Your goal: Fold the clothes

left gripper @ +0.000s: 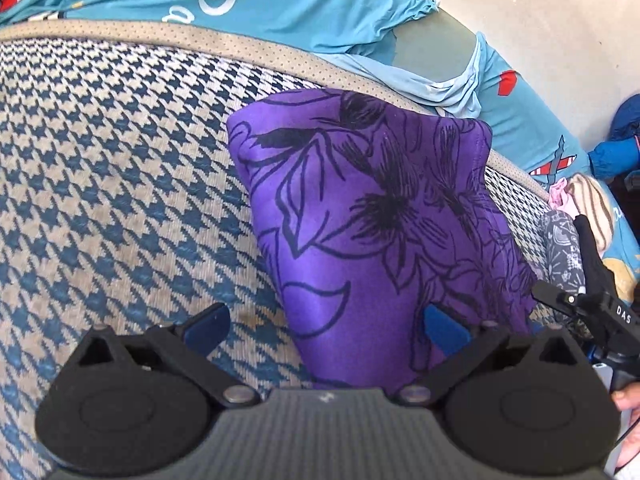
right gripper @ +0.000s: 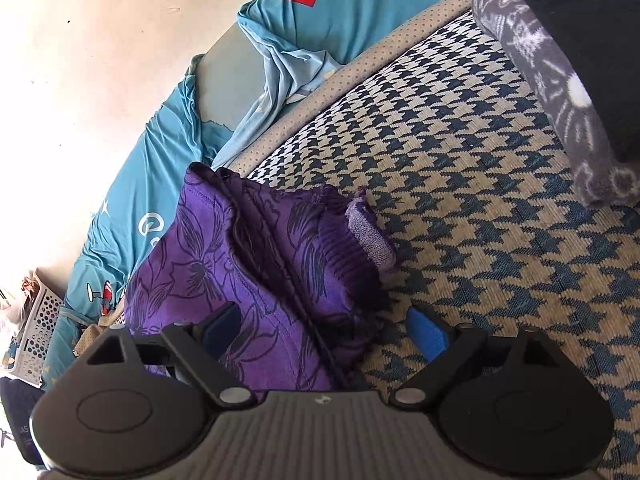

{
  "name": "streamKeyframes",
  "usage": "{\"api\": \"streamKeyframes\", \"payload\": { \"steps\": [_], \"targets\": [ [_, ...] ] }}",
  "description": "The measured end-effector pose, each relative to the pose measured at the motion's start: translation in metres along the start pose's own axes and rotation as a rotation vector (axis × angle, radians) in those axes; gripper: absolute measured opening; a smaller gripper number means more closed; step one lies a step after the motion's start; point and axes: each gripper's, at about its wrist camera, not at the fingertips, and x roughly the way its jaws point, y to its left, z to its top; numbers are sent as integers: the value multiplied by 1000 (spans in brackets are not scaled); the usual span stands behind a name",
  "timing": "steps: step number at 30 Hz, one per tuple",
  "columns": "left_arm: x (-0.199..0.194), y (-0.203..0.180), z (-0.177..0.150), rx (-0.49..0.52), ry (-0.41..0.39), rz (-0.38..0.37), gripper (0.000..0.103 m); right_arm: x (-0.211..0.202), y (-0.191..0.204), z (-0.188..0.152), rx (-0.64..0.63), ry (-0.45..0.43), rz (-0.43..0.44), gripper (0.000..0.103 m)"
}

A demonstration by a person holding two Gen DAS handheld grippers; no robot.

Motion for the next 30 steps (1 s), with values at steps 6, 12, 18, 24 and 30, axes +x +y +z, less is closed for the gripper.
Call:
{"api": "streamKeyframes", "payload": {
  "steps": [6, 12, 18, 24, 30],
  "targets": [
    [11, 2, 6, -15, 3, -20, 103, 7, 3, 4, -11, 5, 15, 91],
    [21, -3, 14, 3, 6, -41, 103, 14, 8, 7, -35, 8, 28, 97],
    [35, -17, 19, 67, 5, -54, 103, 24, 14, 8, -94, 0, 34, 97],
    [45, -28, 23, 104, -1, -70, 103, 36, 22, 6, -139, 4, 40, 97],
    [48, -38, 24, 152, -17, -60, 100, 47, 31, 2, -203, 2, 57, 91]
  ]
}}
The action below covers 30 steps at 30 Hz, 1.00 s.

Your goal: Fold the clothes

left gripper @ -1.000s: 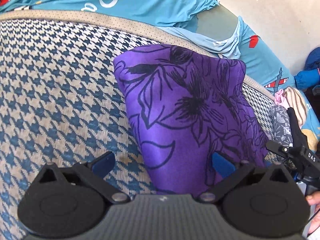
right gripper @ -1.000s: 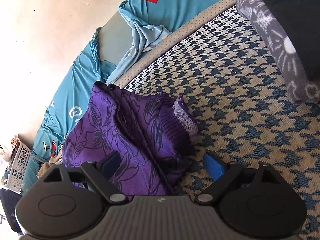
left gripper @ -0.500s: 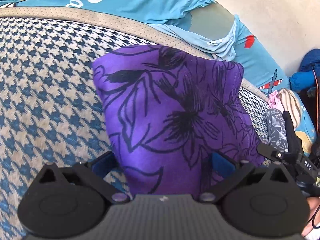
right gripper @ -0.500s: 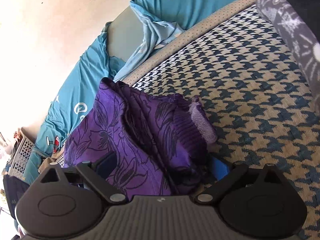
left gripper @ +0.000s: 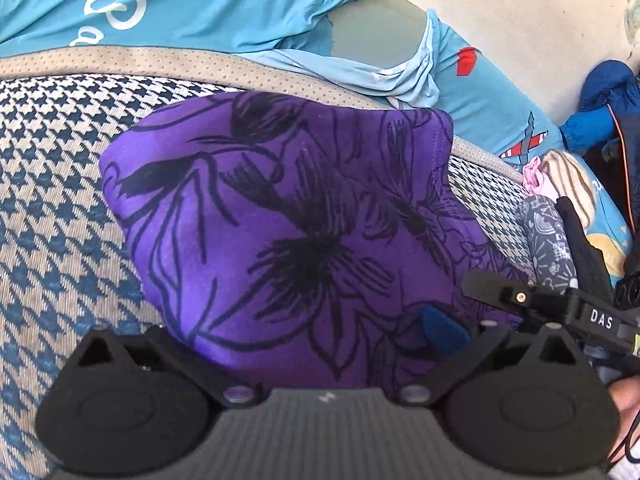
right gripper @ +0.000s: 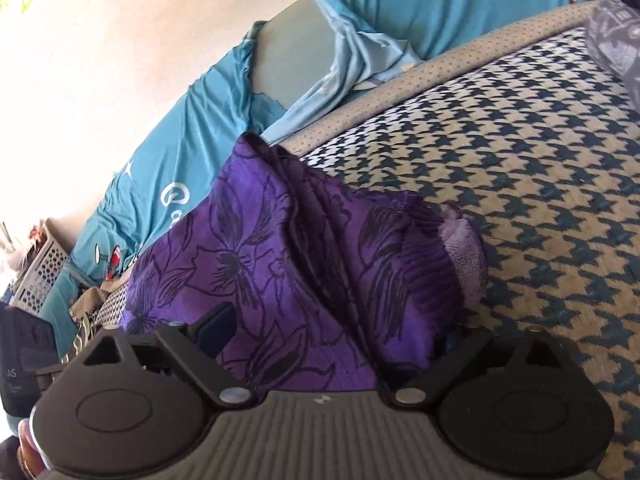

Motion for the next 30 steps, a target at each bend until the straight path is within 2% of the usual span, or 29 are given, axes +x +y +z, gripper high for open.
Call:
{"api": "streamKeyframes", "payload": {
  "steps": [1, 3, 4, 6, 7, 8, 12, 15, 19, 23, 26, 30],
  "targets": [
    [0, -2, 0, 7, -5, 4, 98, 2, 2, -1, -12, -2, -1, 91],
    [-4, -3, 0, 17, -18, 15, 84, 6, 8, -2, -40, -6, -8, 86],
    [-6, -3, -1, 21, -25, 22, 80, 7, 10, -3, -60, -9, -21, 74],
    [-11, -4, -1, 29, -40, 34, 65, 8, 13, -4, -82, -18, -46, 52],
    [-14, -4, -2, 32, -47, 40, 62, 8, 14, -4, -85, -21, -55, 37],
    [-16, -4, -1, 34, -53, 45, 58, 8, 14, -4, -87, -22, -58, 33],
    [-26, -14, -4, 84, -80, 95, 44, 10, 31, -12, -184, -47, -124, 29],
    [-36, -16, -6, 73, -95, 117, 34, 7, 45, -17, -265, -101, -144, 25],
    [-51, -19, -7, 76, -123, 163, 32, -7, 62, -20, -329, -165, -140, 24],
    [-78, -14, -10, 76, -150, 196, 32, -15, 83, -28, -363, -192, -103, 23],
    [-102, -5, -13, 64, -154, 210, 32, -20, 98, -35, -379, -200, -51, 23],
    [-126, 12, -23, 69, -134, 259, 32, -18, 118, -49, -369, -164, 15, 23]
  ]
}}
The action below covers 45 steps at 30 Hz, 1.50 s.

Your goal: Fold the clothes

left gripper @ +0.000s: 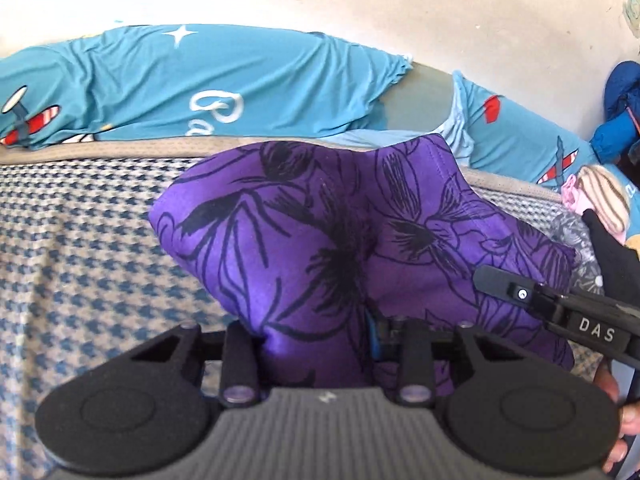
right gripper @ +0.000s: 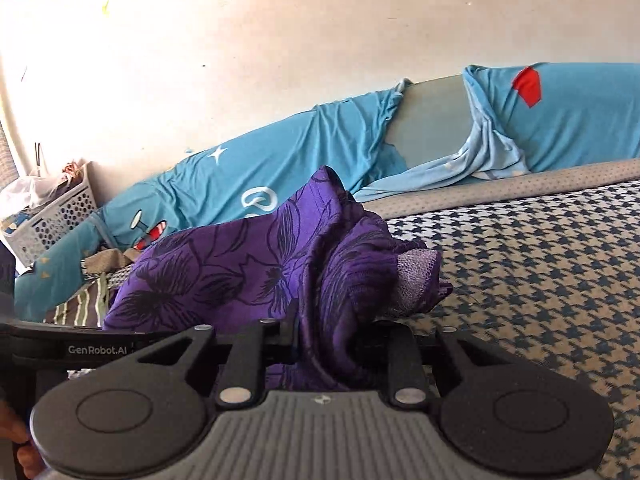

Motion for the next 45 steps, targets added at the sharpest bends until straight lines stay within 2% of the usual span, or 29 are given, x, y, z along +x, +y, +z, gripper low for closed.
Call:
{"api": "streamKeyframes", "payload": {
  "steps": [2, 6, 11, 13, 15, 18, 20, 23, 27, 30, 39, 45],
  "targets": [
    [-5, 12, -6, -2, 14, 32, 32, 3, 15, -7, 34, 32, 49, 23],
    [-14, 36, -19, -31, 33, 82, 32, 14, 48, -23, -7, 87, 71, 23],
    [-19, 67, -36, -63, 40, 87, 35, 23, 79, -33, -58, 105, 106, 23],
    [-16, 81, -45, -84, 55, 71, 41, 29, 87, -37, -71, 129, 101, 23],
    [-15, 92, -52, -114, 53, 64, 55, 36, 88, -40, -58, 159, 81, 26],
    [-17, 95, -54, -111, 46, 70, 63, 43, 88, -44, -27, 198, 47, 38],
    [-18, 97, -55, -110, 44, 68, 68, 43, 86, -45, -9, 216, 37, 50],
    [-21, 103, -58, -139, 42, 74, 80, 43, 82, -48, 9, 243, 33, 54],
    [-20, 107, -60, -162, 47, 73, 85, 44, 78, -51, 20, 248, 27, 58],
    [-19, 111, -62, -187, 58, 74, 95, 47, 77, -53, 34, 247, 23, 63],
    [-12, 115, -64, -227, 75, 54, 98, 60, 68, -52, 143, 268, 47, 66],
    [-6, 112, -64, -232, 80, 56, 101, 67, 71, -51, 134, 258, 47, 66]
  ]
}}
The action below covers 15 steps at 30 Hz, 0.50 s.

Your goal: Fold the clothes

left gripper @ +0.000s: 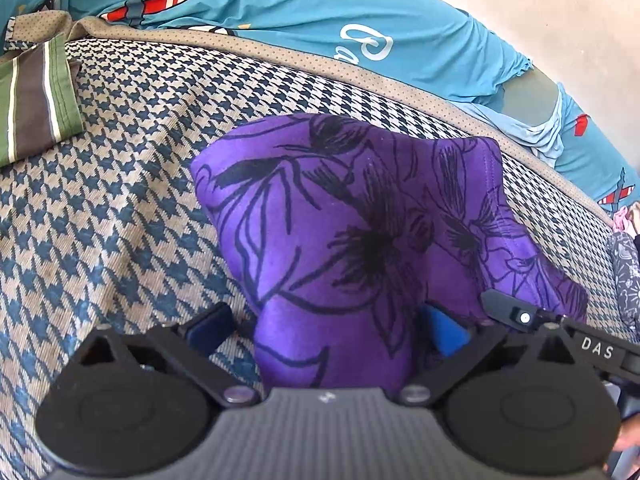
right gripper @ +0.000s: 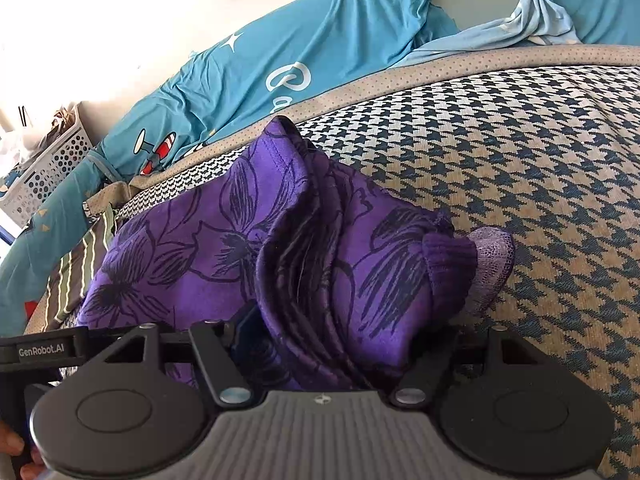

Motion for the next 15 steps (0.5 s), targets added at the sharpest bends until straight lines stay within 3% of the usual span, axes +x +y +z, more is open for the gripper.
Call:
{"api": "streamKeyframes", "payload": {
  "steps": [1, 3, 7, 9, 12, 15],
  "targets": [
    [0, -2, 0, 12, -3, -3, 100, 1, 1, 0, -3, -2, 1, 67],
    [0, -6, -1, 36, -8, -11, 86, 2, 2, 1, -14, -4, -1, 66],
    [-5, -14, -2, 79, -19, -47, 58, 0, 11, 2, -61, -5, 12, 35],
    [-10, -19, -3, 111, -43, -41, 45, -3, 22, 1, -115, -17, -12, 30],
    [-19, -26, -3, 145, -81, -23, 37, -9, 37, 0, -197, -38, -49, 27],
    [-23, -27, -1, 137, -98, 0, 37, -16, 49, 0, -255, -67, -79, 25]
  ]
}}
